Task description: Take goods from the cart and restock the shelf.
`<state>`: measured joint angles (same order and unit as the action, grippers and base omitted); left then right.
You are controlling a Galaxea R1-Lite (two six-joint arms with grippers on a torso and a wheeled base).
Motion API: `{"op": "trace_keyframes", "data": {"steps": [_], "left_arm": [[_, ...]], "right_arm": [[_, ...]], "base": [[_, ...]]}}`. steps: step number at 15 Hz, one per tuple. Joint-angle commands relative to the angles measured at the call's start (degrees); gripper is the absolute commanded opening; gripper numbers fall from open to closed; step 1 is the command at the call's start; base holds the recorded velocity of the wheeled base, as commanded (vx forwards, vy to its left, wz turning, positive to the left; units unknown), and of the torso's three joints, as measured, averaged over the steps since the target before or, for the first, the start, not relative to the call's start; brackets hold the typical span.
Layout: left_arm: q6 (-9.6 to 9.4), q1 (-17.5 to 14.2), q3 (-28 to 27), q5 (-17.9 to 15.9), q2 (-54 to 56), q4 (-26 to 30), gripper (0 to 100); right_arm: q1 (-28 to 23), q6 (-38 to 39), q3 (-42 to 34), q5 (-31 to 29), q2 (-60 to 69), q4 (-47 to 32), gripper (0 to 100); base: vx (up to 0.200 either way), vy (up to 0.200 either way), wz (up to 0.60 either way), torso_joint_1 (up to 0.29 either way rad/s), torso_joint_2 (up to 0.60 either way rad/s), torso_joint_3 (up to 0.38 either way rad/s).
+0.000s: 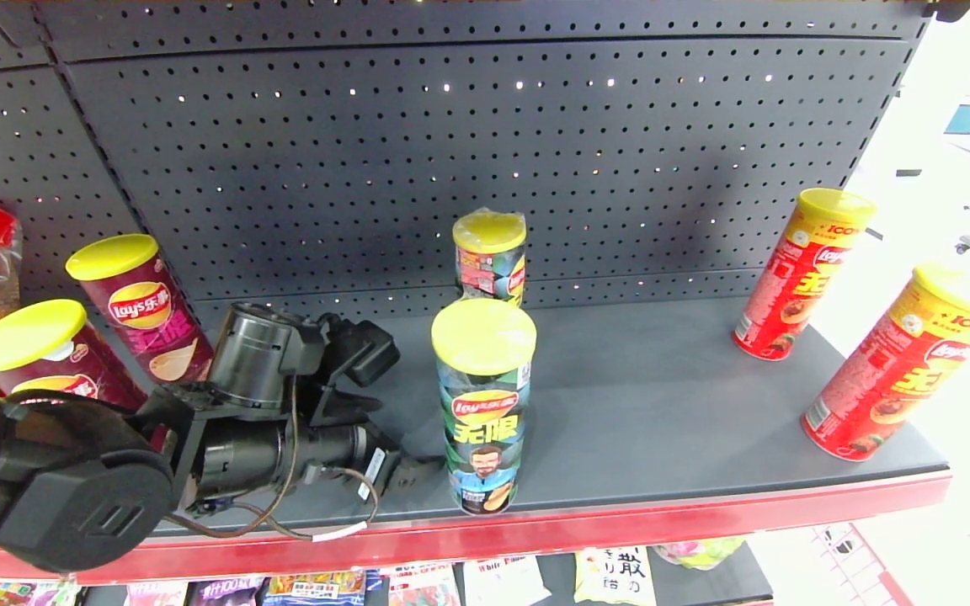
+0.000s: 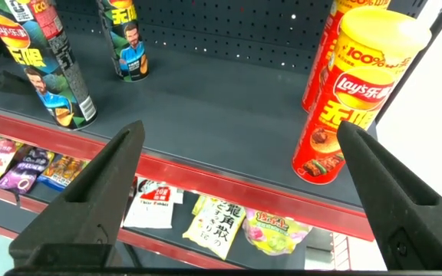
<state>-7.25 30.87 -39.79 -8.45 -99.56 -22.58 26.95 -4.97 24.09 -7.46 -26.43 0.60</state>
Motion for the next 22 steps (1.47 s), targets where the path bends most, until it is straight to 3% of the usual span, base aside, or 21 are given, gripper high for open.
{"op": "trace_keyframes", "data": {"steps": [1, 22], "left_arm": [[-0.22, 0.07, 2.52, -0.25, 1.83, -0.01, 100], [-0.22, 0.77, 1.73, -0.08, -0.37, -2.65, 100]], "right_arm": [[-0.06, -0.04, 0.08, -0.01, -0.11, 0.02, 100], [-0.06, -0.04, 0.17, -0.01, -0.20, 0.02, 100]], "base": [[0.000, 0.000, 0.00, 0.000, 0.00, 0.000], [0.000, 0.000, 0.00, 0.000, 0.00, 0.000]]}}
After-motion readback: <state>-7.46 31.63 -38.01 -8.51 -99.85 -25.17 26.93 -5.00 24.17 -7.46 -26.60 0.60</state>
